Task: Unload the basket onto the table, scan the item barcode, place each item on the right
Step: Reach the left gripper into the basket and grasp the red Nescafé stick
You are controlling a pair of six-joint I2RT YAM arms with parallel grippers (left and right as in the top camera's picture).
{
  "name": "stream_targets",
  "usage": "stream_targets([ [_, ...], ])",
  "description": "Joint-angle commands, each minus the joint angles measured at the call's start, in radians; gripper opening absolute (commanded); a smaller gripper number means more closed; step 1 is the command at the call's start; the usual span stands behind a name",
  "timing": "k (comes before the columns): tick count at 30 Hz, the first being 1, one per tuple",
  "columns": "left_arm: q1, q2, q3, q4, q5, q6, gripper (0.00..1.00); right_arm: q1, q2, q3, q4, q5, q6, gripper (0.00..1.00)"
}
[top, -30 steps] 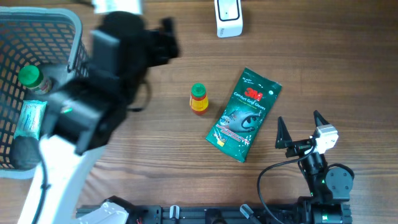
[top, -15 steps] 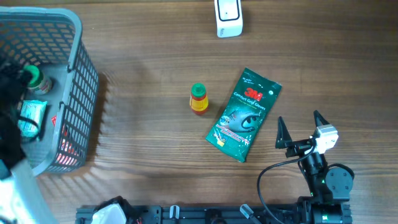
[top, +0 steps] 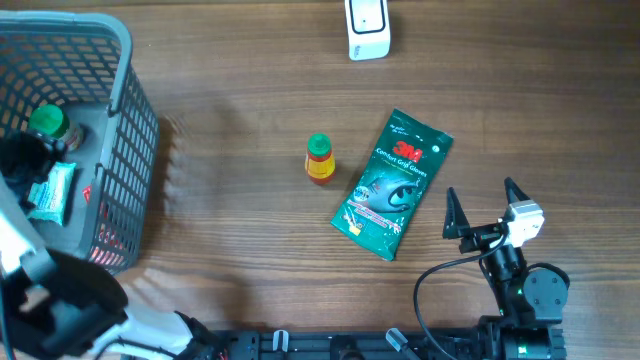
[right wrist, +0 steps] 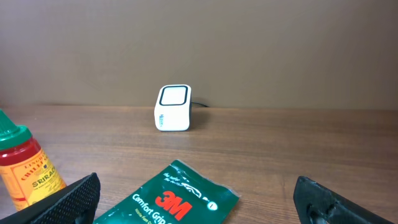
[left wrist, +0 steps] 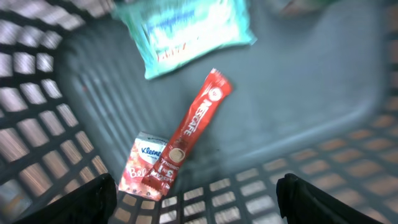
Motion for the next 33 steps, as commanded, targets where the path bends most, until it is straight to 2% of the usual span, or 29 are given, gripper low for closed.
stream_targets([
  [1,0.006,0.092,-0.076,0.005,0.030,0.045,0.85,0.005,-0.010,-0.001,0.003,0.013,-0.010,1.00],
  [12,0.005,0.135,-0.391,0.287,0.027,0.045,0.82,0.005,-0.010,-0.001,0.003,0.013,-0.010,1.00],
  [14,0.005,0.135,-0.420,0.319,0.028,0.045,0.77,0.005,-0.010,-0.001,0.003,0.013,-0.010,1.00],
  [15,0.005,0.135,-0.430,0.327,0.027,0.045,0.69,0.005,-0.010,-0.001,0.003,0.013,-0.009,1.00],
  [17,0.005,0.135,-0.435,0.331,0.027,0.046,0.43,0.005,-0.010,-0.001,0.003,0.013,-0.009,1.00],
  [18,0.005,0.134,-0.433,0.334,0.027,0.054,0.34,0.005,-0.010,-0.001,0.003,0.013,-0.009,1.00],
  [20,0.006,0.134,-0.423,0.331,0.027,0.072,0.18,0.005,-0.010,-0.001,0.003,0.013,-0.010,1.00],
  [21,0.006,0.134,-0.408,0.322,0.026,0.072,0.14,0.005,-0.010,-0.001,0.003,0.013,-0.010,1.00],
  [24,0.005,0.132,-0.339,0.270,0.027,0.071,0.06,0.005,-0.010,-0.001,0.003,0.013,-0.009,1.00],
  [33,0.005,0.061,0.051,0.035,0.040,0.068,0.04,0.005,-0.010,-0.001,0.003,0.013,-0.009,1.00],
])
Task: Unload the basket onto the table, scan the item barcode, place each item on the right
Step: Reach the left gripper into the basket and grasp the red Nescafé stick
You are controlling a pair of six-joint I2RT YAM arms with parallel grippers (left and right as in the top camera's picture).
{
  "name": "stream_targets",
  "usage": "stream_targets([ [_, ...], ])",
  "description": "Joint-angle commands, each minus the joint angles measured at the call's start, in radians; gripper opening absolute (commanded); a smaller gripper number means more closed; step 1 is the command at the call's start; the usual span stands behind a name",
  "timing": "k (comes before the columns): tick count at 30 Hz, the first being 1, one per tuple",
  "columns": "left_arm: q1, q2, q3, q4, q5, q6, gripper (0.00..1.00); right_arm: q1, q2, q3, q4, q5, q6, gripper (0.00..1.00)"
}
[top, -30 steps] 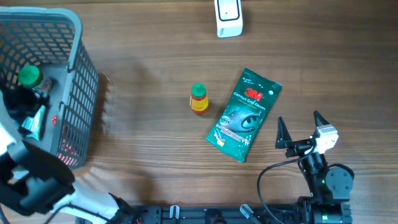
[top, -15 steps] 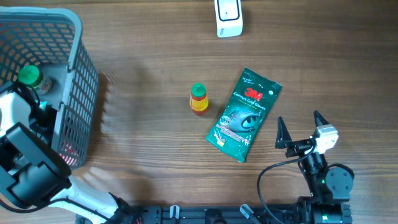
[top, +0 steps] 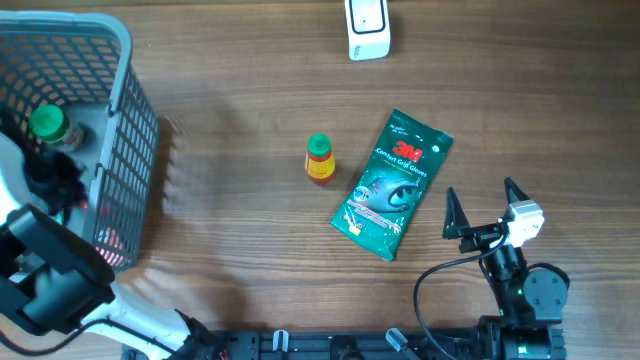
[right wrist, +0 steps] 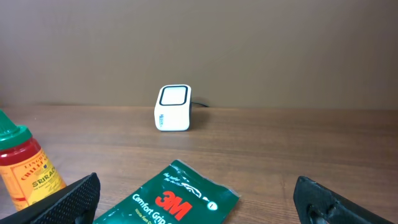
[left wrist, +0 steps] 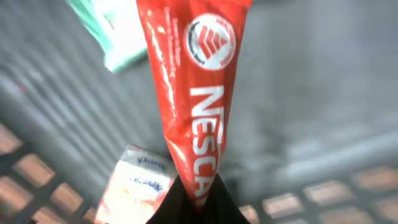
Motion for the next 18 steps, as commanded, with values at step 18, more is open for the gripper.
stream_targets([
  [18,-0.449,-0.497,0.325,-0.133,0.127,-0.045,0.04,0.005,-0.010,-0.001,0.003,0.013,-0.010,1.00],
])
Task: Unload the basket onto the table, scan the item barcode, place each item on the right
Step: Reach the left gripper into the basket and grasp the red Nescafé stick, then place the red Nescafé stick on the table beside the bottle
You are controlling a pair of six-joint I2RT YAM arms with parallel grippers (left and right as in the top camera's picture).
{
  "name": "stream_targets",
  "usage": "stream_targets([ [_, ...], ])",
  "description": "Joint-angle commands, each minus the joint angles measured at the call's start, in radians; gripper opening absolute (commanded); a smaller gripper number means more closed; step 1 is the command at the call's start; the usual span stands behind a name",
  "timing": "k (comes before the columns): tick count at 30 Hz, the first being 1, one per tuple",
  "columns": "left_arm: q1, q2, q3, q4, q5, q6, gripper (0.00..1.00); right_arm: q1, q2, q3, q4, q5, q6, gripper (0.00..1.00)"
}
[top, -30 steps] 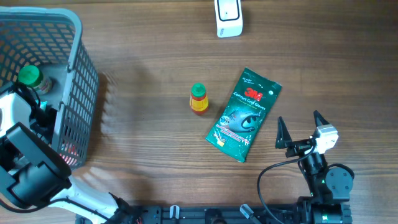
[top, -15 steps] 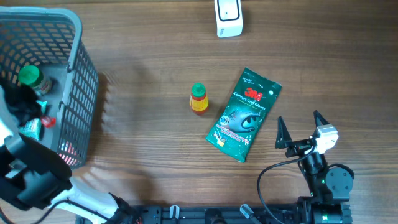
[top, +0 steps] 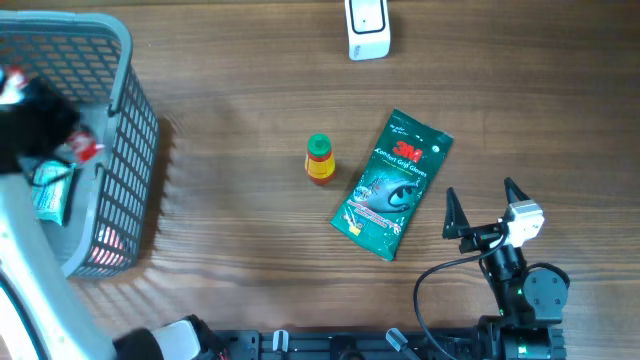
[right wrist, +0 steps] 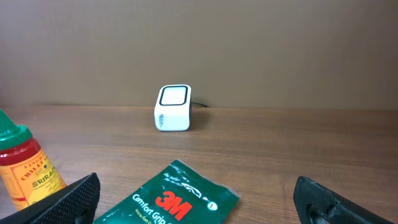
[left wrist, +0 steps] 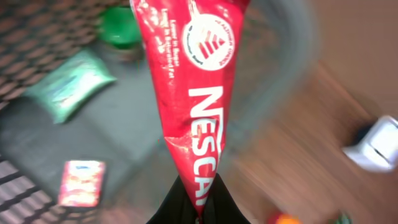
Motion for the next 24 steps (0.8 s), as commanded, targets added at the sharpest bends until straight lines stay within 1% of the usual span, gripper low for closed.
stream_targets([
  [1,-0.214,-0.053,0.012,-0.019,0.033,-0.055,0.04,0.005,-0.010,-0.001,0.003,0.013,-0.009,1.00],
  [3,-0.318,-0.053,0.002,-0.026,0.032,-0.087,0.04,0.005,-0.010,-0.001,0.003,0.013,-0.009,1.00],
  [6,-0.502,-0.047,-0.074,0.013,-0.003,-0.192,0.04,0.005,-0.010,-0.001,0.003,0.013,-0.010,1.00],
  [8,-0.600,-0.041,-0.146,0.067,-0.032,-0.264,0.04,0.005,-0.010,-0.001,0.003,0.013,-0.009,1.00],
  [11,-0.717,-0.032,-0.271,0.169,-0.082,-0.342,0.04,0.005,-0.010,-0.001,0.003,0.013,-0.009,1.00],
  [13,-0.769,-0.025,-0.355,0.221,-0.147,-0.422,0.04,0.005,-0.010,-0.001,0.003,0.013,-0.009,1.00],
  [14,-0.791,-0.019,-0.408,0.239,-0.179,-0.486,0.04,0.005,-0.010,-0.001,0.003,0.013,-0.009,1.00],
  [15,-0.803,-0.015,-0.451,0.253,-0.190,-0.531,0.04,0.005,-0.010,-0.001,0.003,0.013,-0.009,1.00],
  [17,-0.813,-0.009,-0.528,0.296,-0.193,-0.584,0.04,0.005,-0.010,-0.001,0.003,0.013,-0.009,1.00],
  [18,-0.820,-0.004,-0.597,0.352,-0.192,-0.616,0.04,0.005,-0.010,-0.001,0.003,0.013,-0.010,1.00],
  [21,-0.838,0.008,-0.734,0.498,-0.175,-0.651,0.04,0.005,-0.010,-0.001,0.003,0.013,-0.009,1.00],
  [24,-0.865,0.026,-0.882,0.724,-0.102,-0.652,0.04,0.005,-0.010,-0.001,0.003,0.013,-0.010,1.00],
])
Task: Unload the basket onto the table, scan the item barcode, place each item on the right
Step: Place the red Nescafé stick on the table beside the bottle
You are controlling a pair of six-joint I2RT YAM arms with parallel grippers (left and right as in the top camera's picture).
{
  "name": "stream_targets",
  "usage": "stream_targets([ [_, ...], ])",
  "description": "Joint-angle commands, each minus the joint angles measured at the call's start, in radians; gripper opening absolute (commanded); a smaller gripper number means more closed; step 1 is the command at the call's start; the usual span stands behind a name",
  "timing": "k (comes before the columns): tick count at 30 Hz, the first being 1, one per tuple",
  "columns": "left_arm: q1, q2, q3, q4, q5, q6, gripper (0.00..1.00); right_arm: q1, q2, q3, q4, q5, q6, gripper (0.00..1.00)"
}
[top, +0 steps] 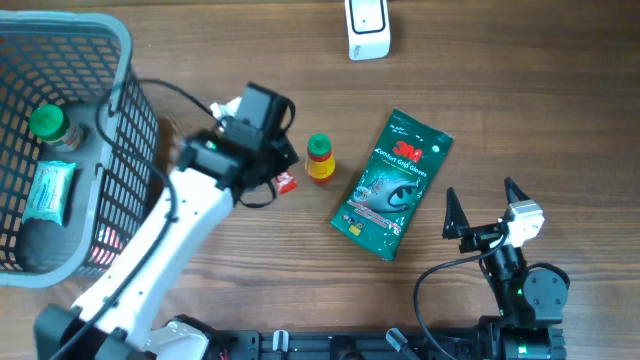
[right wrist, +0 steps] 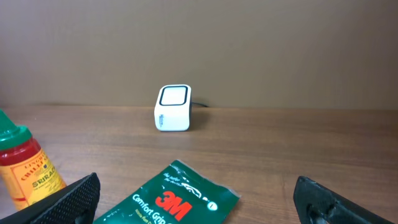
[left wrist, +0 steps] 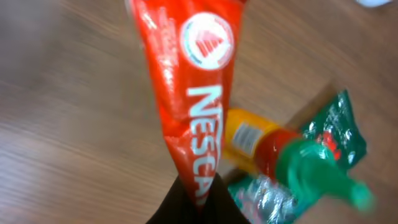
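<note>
My left gripper is shut on a red Nescafe stick sachet, held over the wood table just left of the sriracha bottle; in the overhead view only the sachet's red tip shows under the arm. The white barcode scanner stands at the far edge, also in the right wrist view. My right gripper rests open at the near right, empty, facing the scanner.
A grey basket at the left holds a green-capped bottle, a pale green packet and a small red packet. A green 3M gloves packet lies right of the sriracha bottle.
My left arm has moved from above the basket to over the table by the sriracha bottle, still holding the sachet. The right arm has not moved.
My left gripper was open inside the basket above the Nescafe sachet. Then it was shut on the sachet in the basket. Then it held it above the basket, and now over the table's middle. The right arm stayed put throughout.
</note>
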Motion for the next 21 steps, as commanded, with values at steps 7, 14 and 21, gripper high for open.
stream_targets([
  [7,-0.070,0.118,-0.287,0.349,0.078,-0.207,0.04,0.005,-0.010,-0.001,0.003,0.013,-0.009,1.00],
  [14,-0.077,0.151,-0.280,0.371,0.112,-0.206,1.00,0.005,-0.010,-0.001,0.003,0.013,-0.009,1.00],
  [21,-0.077,-0.010,-0.163,0.190,0.000,-0.143,1.00,0.005,-0.010,-0.001,0.003,0.013,-0.010,1.00],
])
